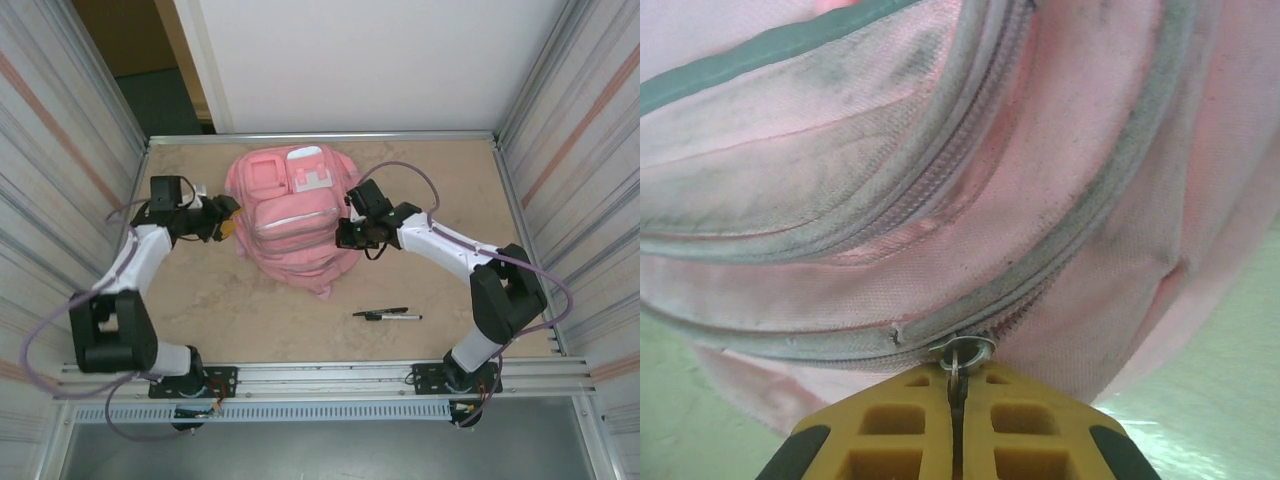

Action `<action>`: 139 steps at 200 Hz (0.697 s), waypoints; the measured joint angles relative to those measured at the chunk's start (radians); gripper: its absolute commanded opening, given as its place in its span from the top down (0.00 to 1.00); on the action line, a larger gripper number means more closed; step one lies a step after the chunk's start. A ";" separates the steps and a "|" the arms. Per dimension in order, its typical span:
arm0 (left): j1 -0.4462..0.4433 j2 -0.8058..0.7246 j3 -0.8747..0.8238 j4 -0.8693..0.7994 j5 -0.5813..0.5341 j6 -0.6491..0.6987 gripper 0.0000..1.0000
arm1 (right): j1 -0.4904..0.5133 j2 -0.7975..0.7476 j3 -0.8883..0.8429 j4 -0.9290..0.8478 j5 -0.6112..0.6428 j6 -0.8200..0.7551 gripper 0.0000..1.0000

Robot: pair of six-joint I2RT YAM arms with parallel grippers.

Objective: Pack the student bag

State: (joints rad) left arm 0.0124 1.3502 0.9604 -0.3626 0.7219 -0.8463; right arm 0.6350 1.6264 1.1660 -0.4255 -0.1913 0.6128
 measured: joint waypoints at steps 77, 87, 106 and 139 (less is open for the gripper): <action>-0.415 -0.257 -0.198 -0.013 -0.281 -0.217 0.45 | 0.127 0.042 0.069 0.103 -0.111 0.016 1.00; -0.432 -0.263 -0.205 -0.006 -0.324 -0.250 0.45 | 0.143 0.046 0.069 0.114 -0.120 0.016 1.00; -0.435 -0.265 -0.213 0.002 -0.401 -0.306 0.45 | 0.179 0.053 0.069 0.139 -0.121 0.015 1.00; -0.435 -0.266 -0.222 0.020 -0.496 -0.365 0.48 | 0.244 0.060 0.069 0.173 -0.116 0.012 1.00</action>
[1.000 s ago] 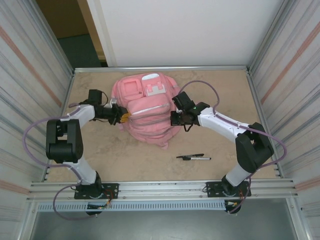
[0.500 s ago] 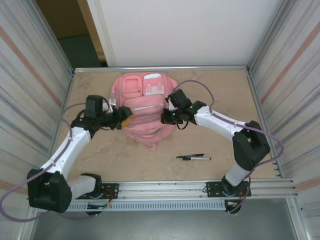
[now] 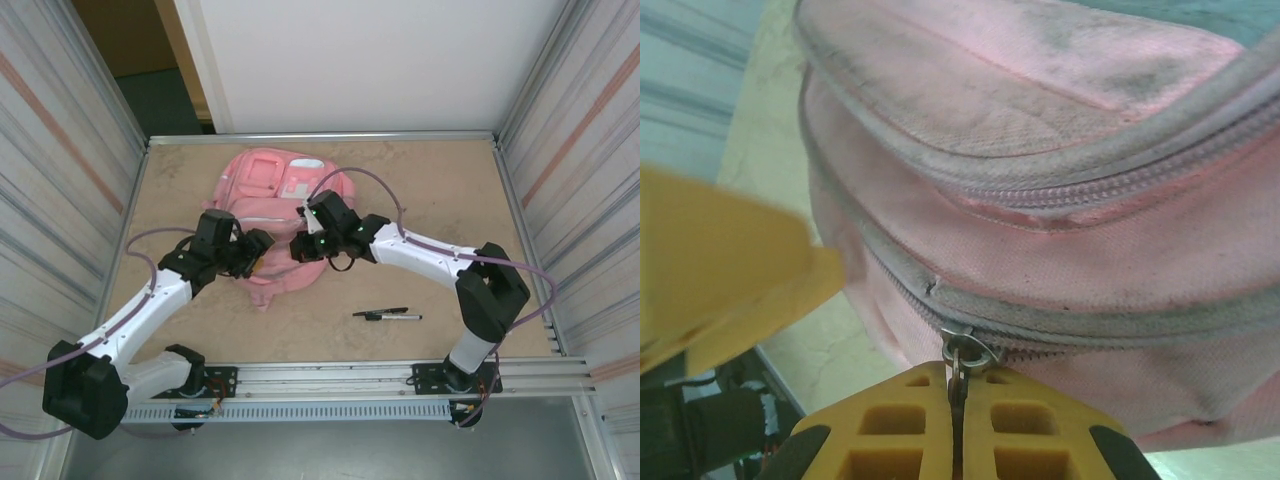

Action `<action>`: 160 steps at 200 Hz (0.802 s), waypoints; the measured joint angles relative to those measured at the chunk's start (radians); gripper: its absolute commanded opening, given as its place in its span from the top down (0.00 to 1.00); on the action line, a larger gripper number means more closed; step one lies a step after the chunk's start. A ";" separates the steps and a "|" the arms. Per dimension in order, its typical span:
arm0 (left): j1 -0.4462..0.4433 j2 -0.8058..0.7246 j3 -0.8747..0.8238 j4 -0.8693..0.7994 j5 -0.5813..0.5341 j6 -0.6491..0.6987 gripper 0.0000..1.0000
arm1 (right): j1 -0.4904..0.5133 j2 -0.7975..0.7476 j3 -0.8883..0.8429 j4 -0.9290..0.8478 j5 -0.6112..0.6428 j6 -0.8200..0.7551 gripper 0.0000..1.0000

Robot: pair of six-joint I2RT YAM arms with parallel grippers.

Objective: Pack the student bag

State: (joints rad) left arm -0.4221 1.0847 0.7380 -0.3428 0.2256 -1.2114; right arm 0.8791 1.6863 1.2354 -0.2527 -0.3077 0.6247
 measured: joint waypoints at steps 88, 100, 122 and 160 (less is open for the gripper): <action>0.031 -0.036 -0.103 0.077 -0.055 -0.066 1.00 | 0.028 0.027 0.003 -0.023 0.016 -0.111 1.00; 0.063 -0.053 -0.103 0.070 -0.035 -0.035 1.00 | 0.002 0.009 -0.021 -0.020 0.015 -0.140 1.00; 0.144 -0.069 -0.103 0.047 0.050 0.017 1.00 | -0.073 -0.042 -0.087 -0.008 0.030 -0.190 1.00; 0.198 -0.039 -0.087 0.012 0.211 0.142 1.00 | -0.203 -0.051 -0.132 0.021 0.053 -0.216 0.98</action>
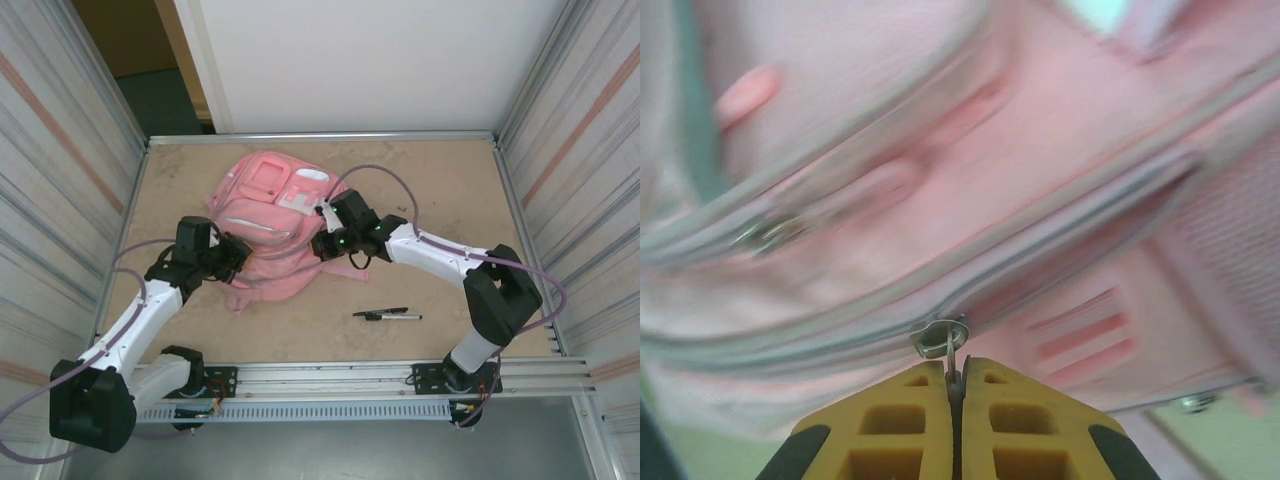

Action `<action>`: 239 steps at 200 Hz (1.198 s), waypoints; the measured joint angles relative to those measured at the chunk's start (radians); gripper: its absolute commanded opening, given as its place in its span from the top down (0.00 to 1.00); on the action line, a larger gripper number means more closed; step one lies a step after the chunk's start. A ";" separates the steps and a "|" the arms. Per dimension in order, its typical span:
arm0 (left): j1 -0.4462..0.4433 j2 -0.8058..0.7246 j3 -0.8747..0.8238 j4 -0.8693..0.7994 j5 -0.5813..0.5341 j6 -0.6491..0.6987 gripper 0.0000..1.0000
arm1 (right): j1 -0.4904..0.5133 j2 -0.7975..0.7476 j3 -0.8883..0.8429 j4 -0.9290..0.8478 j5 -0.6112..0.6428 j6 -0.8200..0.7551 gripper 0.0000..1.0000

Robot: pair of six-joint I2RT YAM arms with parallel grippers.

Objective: Pack the student bag

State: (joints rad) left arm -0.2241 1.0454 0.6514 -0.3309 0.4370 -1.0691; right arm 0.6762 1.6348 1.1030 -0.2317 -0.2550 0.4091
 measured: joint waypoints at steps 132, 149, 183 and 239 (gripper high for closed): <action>0.027 -0.017 0.123 -0.244 0.087 0.268 0.54 | -0.172 -0.101 -0.051 -0.045 0.078 0.050 0.49; 0.029 -0.011 0.124 -0.242 0.083 0.256 0.53 | -0.117 -0.208 -0.085 -0.035 0.143 -0.006 0.48; 0.030 0.060 0.124 -0.190 0.036 0.214 0.52 | -0.003 -0.312 -0.115 0.068 0.245 -0.148 0.47; 0.050 0.236 0.145 -0.087 0.024 0.140 0.62 | 0.046 -0.288 -0.157 0.216 0.212 -0.396 0.47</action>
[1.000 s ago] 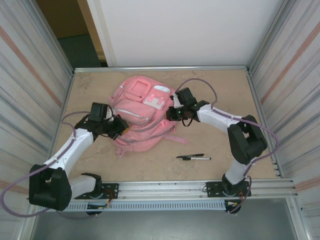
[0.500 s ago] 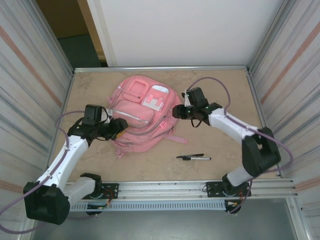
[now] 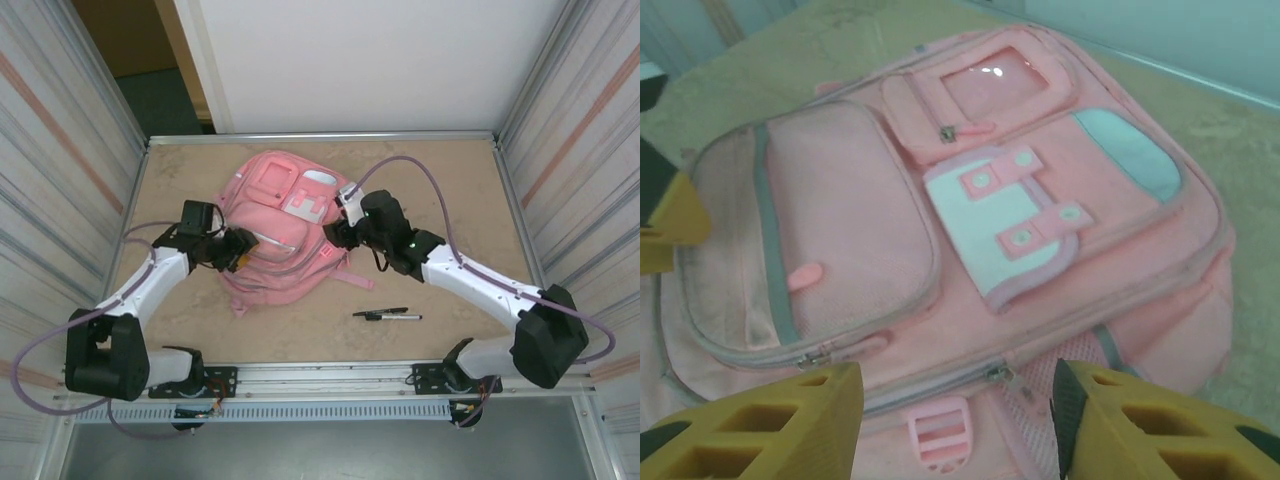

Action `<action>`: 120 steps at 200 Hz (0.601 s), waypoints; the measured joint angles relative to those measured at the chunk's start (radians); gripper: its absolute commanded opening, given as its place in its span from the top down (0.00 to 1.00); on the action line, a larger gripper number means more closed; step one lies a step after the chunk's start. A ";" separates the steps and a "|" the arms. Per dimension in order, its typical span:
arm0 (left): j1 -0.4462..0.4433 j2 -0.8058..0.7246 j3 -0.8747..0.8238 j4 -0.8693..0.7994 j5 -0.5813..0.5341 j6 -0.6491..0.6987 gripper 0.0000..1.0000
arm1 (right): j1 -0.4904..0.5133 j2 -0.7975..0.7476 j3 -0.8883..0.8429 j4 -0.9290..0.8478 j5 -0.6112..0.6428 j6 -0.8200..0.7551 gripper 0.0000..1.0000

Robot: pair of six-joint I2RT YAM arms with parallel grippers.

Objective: Pack the student bag

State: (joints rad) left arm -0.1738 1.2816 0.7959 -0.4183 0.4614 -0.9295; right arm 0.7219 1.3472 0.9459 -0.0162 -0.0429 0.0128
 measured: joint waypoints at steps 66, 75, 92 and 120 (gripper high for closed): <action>0.010 -0.020 0.004 0.008 -0.036 -0.070 1.00 | -0.063 0.281 0.022 -0.019 -0.449 -0.386 0.49; 0.014 -0.020 0.005 0.007 -0.027 -0.066 1.00 | -0.063 0.315 0.044 -0.027 -0.457 -0.425 0.49; 0.018 -0.020 0.006 0.004 -0.008 -0.064 1.00 | -0.063 0.372 0.103 -0.042 -0.467 -0.494 0.48; 0.020 -0.023 0.007 0.005 0.008 -0.064 1.00 | -0.063 0.428 0.185 -0.063 -0.494 -0.576 0.48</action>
State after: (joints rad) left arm -0.1539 1.2591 0.8032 -0.4137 0.4694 -0.9936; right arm 0.6586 1.7752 1.1305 -0.0792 -0.5369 -0.5636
